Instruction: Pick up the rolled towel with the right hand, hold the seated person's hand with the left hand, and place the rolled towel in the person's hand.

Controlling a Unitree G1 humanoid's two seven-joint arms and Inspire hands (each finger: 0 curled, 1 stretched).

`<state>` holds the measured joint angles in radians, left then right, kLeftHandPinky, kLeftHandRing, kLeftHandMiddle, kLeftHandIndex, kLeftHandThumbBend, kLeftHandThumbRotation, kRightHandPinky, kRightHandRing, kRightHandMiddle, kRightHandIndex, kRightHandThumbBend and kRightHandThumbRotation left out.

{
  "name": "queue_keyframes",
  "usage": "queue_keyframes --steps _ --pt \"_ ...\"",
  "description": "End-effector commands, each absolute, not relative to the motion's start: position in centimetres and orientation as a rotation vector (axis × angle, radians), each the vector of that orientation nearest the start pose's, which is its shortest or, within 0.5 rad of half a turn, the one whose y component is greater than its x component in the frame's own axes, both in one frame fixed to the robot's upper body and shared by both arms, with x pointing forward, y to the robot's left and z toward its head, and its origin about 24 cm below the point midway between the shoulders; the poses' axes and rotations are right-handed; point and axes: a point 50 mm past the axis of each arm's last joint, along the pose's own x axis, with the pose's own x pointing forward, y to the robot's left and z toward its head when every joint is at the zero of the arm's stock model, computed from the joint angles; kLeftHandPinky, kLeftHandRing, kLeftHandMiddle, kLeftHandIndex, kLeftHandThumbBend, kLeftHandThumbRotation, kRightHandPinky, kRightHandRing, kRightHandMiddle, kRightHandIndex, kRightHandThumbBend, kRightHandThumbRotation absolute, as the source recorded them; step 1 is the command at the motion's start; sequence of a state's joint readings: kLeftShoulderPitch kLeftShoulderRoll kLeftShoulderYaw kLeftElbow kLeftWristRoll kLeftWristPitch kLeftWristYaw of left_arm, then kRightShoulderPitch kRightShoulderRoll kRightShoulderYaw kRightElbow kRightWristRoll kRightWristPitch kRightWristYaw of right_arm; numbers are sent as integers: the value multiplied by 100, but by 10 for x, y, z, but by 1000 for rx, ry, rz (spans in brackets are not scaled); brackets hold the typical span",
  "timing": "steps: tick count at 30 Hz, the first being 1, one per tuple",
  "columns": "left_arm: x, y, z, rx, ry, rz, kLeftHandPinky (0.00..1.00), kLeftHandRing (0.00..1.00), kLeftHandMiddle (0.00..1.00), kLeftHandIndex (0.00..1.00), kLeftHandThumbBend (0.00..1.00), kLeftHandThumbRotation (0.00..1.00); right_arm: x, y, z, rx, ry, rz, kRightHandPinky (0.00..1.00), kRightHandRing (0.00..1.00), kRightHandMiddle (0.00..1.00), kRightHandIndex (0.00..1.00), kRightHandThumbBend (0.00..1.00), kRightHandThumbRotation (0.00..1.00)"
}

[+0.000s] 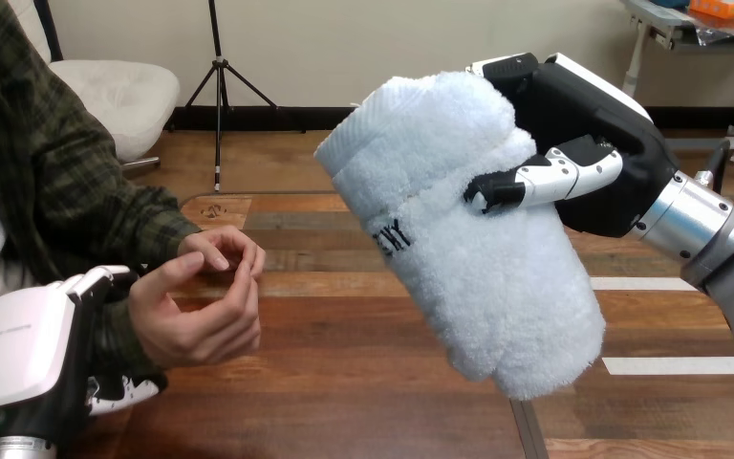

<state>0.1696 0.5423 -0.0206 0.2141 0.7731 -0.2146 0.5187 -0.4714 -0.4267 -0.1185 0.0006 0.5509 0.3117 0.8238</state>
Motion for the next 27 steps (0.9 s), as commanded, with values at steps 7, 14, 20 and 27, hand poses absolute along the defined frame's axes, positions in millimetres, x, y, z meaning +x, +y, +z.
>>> queue_keyframes --steps 7,14,20,27 --pt "217 257 31 1200 -221 231 42 45 48 50 97 0 318 -167 206 54 -316 941 8 14 22 27 79 0" --pt "216 256 33 1164 -227 237 41 43 47 49 97 0 324 -159 203 51 -324 965 8 14 22 29 78 0" --pt "215 255 35 1141 -241 240 40 43 47 48 97 0 331 -152 198 51 -321 981 8 14 22 30 78 0" --pt "213 254 39 1110 -265 236 40 43 47 48 97 0 340 -140 192 51 -338 1018 8 14 22 30 78 0"
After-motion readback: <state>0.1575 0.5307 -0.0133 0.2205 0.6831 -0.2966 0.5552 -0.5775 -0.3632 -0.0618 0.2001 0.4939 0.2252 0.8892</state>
